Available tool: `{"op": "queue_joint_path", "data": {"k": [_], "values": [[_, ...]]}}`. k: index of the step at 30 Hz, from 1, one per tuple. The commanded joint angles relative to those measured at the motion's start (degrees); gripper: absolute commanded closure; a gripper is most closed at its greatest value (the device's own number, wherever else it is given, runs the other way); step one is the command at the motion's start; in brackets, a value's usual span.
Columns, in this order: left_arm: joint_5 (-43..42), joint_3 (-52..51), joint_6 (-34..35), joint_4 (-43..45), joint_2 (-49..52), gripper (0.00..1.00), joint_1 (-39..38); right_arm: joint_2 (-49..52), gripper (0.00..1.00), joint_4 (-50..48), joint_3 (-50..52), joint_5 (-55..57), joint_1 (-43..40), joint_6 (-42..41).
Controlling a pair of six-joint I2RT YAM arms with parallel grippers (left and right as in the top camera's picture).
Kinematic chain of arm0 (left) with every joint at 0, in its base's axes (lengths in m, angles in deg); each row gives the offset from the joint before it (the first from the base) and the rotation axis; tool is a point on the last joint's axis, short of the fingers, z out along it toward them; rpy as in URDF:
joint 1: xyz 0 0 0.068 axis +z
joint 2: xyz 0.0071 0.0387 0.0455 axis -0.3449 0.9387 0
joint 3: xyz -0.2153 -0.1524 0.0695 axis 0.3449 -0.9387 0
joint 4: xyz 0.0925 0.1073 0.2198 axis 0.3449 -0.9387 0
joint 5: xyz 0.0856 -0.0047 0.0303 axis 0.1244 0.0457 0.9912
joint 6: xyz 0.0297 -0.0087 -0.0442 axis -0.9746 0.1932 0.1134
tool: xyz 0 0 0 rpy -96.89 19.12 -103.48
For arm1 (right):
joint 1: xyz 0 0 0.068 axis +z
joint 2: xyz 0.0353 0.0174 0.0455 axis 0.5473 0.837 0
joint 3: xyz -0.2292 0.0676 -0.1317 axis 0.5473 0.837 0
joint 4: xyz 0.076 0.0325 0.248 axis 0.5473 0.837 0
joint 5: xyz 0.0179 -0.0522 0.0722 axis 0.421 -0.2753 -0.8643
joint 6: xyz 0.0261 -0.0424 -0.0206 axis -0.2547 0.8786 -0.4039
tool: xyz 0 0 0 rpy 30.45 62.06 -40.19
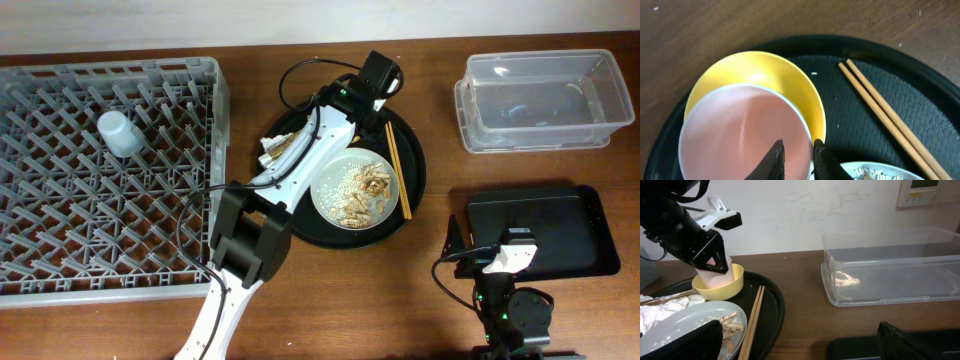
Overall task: Sort waste into correct bins and load items into the dishwasher rack
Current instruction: 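Move the left gripper back and grasp the pink cup, then carry the pink cup to the rack and set it beside the blue cup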
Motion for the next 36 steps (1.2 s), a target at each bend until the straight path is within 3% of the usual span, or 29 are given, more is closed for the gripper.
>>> {"op": "queue_joint_path", "data": {"k": [1,3,4,5,7,12,16,19,22,29,32,36], "values": [[0.22,-0.74,-0.48,-0.63,-0.59,0.76,0.26,-0.22,0.02,0.39,0.31,0.7,0.37,-0.28],[0.2,-1.09,-0.48,-0.68,-0.59,0.75,0.26,-0.22,0.02,0.39,0.31,0.7,0.37,-0.28],[0.24,-1.16,-0.48,-0.61,-0.59,0.79,0.28,-0.22,0.02,0.39,0.31,0.7,0.37,-0.28],[0.24,-1.11,-0.48,-0.55,-0.61,0.92,0.37,-0.22,0.02,0.39,0.31,0.7,0.37,-0.28],[0.24,-0.94,-0.48,-0.57,-0.68,1.0,0.37,-0.22,0.02,0.39,0.31,0.7,0.37,-0.28],[0.2,0.44,2.8,-1.44,-5.27,1.0,1.36,-0.22,0.01,0.39,0.31,0.7,0.37,-0.28],[-0.52,0.66,10.32,-3.65,-16.98,1.0,7.87,-0.22,0.02,0.39,0.31,0.7,0.37,-0.28],[-11.1,0.66,13.84,-8.02,-21.99,1.0,16.5,-0.22,0.02,0.39,0.31,0.7,0.37,-0.28],[-31.74,0.35,16.79,-16.13,-22.75,1.0,32.61,-0.22,0.02,0.39,0.31,0.7,0.37,-0.28],[-50.49,-0.7,13.77,-28.04,-22.4,1.0,54.99,-0.22,0.01,0.39,0.31,0.7,0.37,-0.28],[-59.71,-5.66,9.75,-28.17,-22.4,1.0,61.88,-0.22,0.02,0.39,0.31,0.7,0.37,-0.28],[-70.66,-19.34,8.44,-20.09,-22.38,1.0,69.46,-0.22,0.02,0.39,0.31,0.7,0.37,-0.28]]}}
